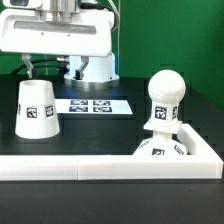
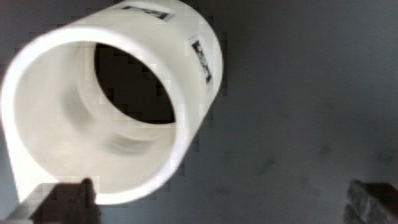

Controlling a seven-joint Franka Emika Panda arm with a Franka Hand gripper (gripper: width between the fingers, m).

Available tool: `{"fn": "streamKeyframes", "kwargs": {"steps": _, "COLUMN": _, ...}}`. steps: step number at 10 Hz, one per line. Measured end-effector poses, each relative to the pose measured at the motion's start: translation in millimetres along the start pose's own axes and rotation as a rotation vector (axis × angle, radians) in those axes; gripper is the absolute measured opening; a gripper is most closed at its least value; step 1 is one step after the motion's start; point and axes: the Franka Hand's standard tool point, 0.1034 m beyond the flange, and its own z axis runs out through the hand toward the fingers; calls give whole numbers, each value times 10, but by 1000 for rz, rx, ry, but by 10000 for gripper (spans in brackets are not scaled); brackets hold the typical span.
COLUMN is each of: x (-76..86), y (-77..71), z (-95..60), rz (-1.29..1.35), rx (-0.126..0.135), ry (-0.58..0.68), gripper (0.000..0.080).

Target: Assemble lamp

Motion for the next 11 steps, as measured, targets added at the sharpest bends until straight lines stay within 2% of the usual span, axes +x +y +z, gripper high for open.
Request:
{"fn": "streamKeyframes", "kwargs": {"steps": 2, "x": -10, "y": 4, "z": 6, "rz": 3, "rx": 1, "ry": -2, "gripper": 698}}
{"fn": "streamKeyframes", "kwargs": {"steps": 6, "x": -244, "y": 3, "z": 198, "rz": 8, "rx": -9, "ry": 13, "gripper": 698}}
{"fn": "streamKeyframes", "kwargs": {"steps": 8, "x": -222, "y": -28, "z": 270, "rz": -5, "rx": -14, "ry": 10, "gripper": 698}}
{"fn": "streamKeyframes", "kwargs": {"steps": 9, "x": -195, "y": -16, "z": 288, "rz": -10, "rx": -16, "ry": 9, "gripper": 662}}
{"fn": "streamKeyframes", "kwargs": {"steps": 10, "x": -169, "y": -17, "z": 302, "rz": -13, "rx": -18, "ry": 8, "gripper": 662}}
{"fn": "streamKeyframes", "kwargs": {"steps": 11, "x": -160, "y": -28, "z": 300, "rz": -15, "rx": -18, "ry": 9, "gripper": 459}}
